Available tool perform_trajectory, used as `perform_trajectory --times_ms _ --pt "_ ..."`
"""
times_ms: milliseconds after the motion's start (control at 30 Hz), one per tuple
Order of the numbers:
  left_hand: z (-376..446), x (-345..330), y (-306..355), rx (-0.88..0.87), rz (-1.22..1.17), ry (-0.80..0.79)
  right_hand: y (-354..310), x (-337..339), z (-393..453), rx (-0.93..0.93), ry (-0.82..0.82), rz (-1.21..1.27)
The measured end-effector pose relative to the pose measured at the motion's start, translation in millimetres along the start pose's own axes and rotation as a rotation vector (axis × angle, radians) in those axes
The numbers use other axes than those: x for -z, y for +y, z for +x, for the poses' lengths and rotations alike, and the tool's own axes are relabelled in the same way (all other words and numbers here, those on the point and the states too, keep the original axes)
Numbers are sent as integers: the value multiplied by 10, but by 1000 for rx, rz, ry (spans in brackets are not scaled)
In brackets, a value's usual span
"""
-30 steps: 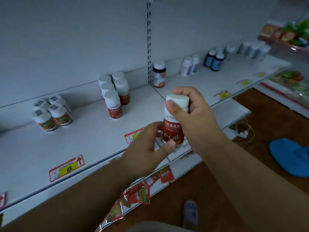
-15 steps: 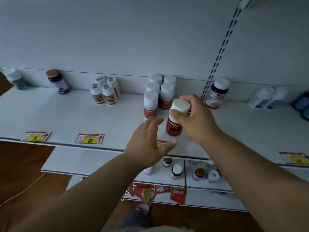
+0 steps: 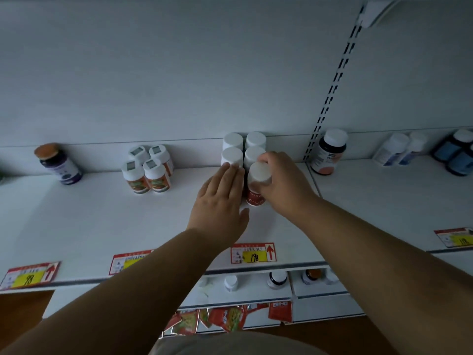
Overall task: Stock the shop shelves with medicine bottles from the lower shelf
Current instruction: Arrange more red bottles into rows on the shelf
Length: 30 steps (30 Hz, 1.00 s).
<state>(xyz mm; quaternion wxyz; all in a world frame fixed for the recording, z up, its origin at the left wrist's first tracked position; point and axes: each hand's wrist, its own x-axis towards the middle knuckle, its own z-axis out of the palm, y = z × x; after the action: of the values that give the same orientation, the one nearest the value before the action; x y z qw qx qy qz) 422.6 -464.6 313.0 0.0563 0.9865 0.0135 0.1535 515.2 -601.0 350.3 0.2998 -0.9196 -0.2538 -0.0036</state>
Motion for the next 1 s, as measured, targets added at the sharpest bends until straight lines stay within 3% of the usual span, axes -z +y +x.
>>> perform_trajectory --times_ms 333,467,667,1000 --pt "-13 -9 -116 -71 -65 -60 -89 -36 -70 -33 14 -77" --pt "-159 85 -101 -34 -123 21 -129 51 -253 9 42 -88" --pt "-875 307 120 30 -190 45 -312 70 -774 108 130 -19" --pt "-2023 480 269 57 -259 -56 -699 -31 -1999 113 27 192"
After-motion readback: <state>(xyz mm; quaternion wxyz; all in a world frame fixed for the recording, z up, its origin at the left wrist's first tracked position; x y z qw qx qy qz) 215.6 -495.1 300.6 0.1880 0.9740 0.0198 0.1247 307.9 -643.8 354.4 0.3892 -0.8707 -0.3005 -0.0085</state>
